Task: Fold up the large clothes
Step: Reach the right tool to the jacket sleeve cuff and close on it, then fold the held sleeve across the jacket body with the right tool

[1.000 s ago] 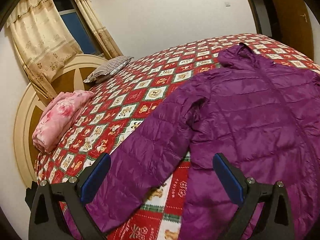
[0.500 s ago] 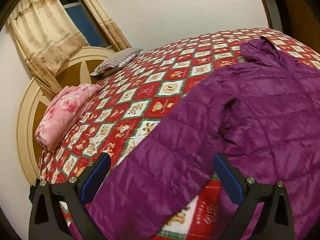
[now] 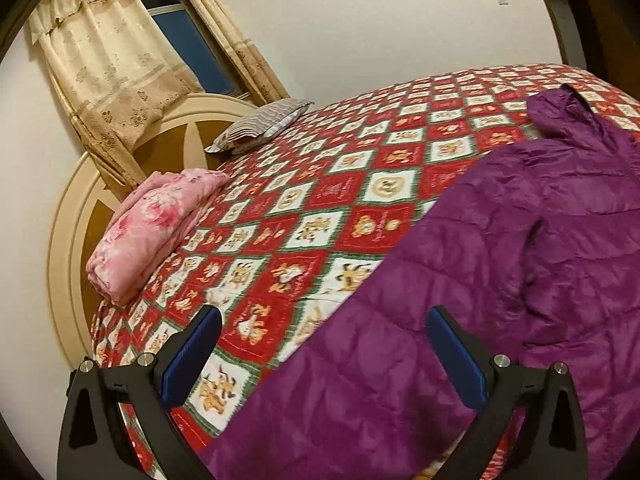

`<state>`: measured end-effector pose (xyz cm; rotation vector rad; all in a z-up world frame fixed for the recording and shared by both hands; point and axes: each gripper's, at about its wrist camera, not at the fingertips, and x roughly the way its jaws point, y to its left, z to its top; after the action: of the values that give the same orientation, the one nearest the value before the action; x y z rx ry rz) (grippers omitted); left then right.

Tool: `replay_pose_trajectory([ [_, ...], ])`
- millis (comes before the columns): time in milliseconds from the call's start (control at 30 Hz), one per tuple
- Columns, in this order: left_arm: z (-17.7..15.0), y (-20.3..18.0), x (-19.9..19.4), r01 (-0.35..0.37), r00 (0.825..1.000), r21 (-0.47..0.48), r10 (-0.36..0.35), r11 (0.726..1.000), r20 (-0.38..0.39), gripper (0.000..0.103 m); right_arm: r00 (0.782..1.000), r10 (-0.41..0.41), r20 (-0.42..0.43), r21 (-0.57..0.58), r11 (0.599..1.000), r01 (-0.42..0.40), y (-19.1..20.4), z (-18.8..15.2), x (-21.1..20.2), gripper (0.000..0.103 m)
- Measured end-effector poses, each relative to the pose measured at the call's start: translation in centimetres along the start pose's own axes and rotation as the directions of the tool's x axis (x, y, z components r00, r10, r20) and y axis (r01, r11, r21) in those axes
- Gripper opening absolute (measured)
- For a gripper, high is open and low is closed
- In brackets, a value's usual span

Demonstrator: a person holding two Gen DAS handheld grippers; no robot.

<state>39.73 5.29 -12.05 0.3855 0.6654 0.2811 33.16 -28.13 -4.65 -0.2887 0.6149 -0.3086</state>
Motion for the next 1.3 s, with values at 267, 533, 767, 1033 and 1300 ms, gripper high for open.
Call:
replay_pose_trajectory([
  [267,-0.7,1.7,1.9,-0.048,0.999,0.006,0.048,0.999,-0.017,0.102,0.991,0.133,-0.002,-0.137,0.982,-0.132,11.7,1.5,3.4,0.010],
  [533,-0.9,1.6,2.2,-0.071,0.997,0.019,0.071,0.997,-0.020,0.102,0.963,0.266,-0.040,-0.209,0.940,-0.268,18.3,0.0,4.0,0.010],
  [767,-0.3,-0.2,1.1,-0.067,0.998,0.050,0.067,0.997,-0.009,0.102,0.927,0.351,-0.135,-0.262,0.889,-0.375,20.2,-1.8,4.4,0.041],
  [1033,4.5,-3.1,-3.7,-0.018,0.997,0.028,0.016,0.999,0.077,0.102,0.857,0.516,-0.008,-0.188,0.841,-0.508,13.3,-1.8,-1.4,0.067],
  [1300,7.4,-12.7,-7.9,0.086,0.983,0.098,-0.101,0.991,0.152,0.102,0.917,0.398,0.043,0.176,0.900,-0.399,-0.6,-2.4,2.8,0.067],
])
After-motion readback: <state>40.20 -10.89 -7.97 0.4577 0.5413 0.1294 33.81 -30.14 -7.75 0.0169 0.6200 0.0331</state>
